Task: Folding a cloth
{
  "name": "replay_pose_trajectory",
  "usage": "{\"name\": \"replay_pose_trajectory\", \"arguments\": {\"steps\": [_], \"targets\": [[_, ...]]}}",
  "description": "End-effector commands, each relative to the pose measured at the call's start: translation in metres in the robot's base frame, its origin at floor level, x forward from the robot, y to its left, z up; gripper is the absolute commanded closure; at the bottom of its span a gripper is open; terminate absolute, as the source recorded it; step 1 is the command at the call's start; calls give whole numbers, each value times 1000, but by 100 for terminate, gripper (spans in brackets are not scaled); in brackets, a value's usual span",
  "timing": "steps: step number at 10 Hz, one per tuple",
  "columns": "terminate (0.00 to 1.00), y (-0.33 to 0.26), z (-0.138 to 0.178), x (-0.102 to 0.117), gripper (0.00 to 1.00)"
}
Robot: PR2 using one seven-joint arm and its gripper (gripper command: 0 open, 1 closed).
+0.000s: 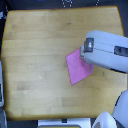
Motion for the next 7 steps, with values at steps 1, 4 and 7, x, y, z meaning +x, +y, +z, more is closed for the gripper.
{"name": "replay_pose_trajectory", "arguments": {"steps": [1, 4, 7], "targets": [[0, 72, -6, -41, 100], [0, 111, -26, -38, 100], [0, 138, -37, -31, 100]]}}
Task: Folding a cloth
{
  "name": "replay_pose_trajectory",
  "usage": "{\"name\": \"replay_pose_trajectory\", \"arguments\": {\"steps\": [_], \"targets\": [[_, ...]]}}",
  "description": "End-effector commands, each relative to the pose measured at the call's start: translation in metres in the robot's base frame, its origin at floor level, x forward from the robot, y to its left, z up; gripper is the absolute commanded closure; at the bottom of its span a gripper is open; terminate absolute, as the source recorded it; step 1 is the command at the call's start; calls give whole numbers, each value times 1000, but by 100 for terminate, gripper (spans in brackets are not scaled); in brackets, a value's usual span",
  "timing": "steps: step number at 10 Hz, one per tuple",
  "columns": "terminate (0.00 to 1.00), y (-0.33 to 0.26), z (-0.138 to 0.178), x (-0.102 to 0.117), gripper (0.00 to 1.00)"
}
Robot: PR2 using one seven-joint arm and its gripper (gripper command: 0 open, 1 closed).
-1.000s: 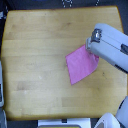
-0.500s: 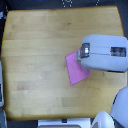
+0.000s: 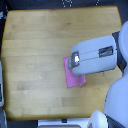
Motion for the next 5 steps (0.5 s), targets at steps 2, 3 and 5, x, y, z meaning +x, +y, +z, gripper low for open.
{"name": "replay_pose_trajectory", "arguments": {"steps": [2, 3, 5], "targets": [[0, 56, -31, 15, 100], [0, 59, -33, 16, 100], [0, 61, -33, 21, 100]]}}
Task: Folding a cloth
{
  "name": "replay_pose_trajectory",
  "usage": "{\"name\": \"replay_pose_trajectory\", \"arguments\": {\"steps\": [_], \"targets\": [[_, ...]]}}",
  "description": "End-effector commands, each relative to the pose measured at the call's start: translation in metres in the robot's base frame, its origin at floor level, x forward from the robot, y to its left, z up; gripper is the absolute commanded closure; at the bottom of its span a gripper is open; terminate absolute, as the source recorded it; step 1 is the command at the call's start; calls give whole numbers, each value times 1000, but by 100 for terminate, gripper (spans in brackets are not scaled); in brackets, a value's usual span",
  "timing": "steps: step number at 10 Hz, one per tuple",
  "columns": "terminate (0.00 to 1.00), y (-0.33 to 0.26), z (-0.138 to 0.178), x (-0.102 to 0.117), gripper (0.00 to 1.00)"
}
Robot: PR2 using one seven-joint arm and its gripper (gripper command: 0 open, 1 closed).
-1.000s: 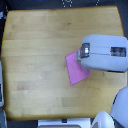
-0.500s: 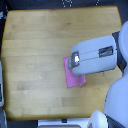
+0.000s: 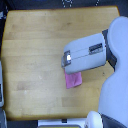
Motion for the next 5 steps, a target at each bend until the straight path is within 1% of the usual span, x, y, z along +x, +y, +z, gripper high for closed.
{"name": "replay_pose_trajectory", "arguments": {"steps": [1, 4, 5], "targets": [[0, 9, -10, 16, 100], [0, 7, -11, 21, 100], [0, 12, -12, 30, 100]]}}
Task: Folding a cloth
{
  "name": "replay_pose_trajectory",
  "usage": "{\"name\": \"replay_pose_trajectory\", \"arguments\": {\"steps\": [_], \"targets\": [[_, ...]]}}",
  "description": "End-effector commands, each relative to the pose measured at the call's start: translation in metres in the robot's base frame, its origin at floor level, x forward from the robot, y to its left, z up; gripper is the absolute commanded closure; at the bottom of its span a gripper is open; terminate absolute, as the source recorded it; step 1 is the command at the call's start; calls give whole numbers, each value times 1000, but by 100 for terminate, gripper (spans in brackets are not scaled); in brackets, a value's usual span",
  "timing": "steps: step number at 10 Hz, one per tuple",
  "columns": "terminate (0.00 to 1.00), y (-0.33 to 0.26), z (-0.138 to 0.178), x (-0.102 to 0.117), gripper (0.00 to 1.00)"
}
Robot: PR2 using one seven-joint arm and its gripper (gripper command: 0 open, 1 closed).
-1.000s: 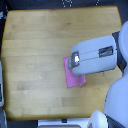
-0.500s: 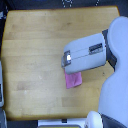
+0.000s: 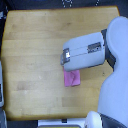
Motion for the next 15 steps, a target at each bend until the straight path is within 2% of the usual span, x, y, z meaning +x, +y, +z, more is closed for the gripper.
{"name": "replay_pose_trajectory", "arguments": {"steps": [1, 3, 11, 15], "targets": [[0, 3, -4, 18, 0], [0, 4, -2, 28, 0], [0, -9, 1, 29, 0], [0, -20, 16, 44, 0]]}}
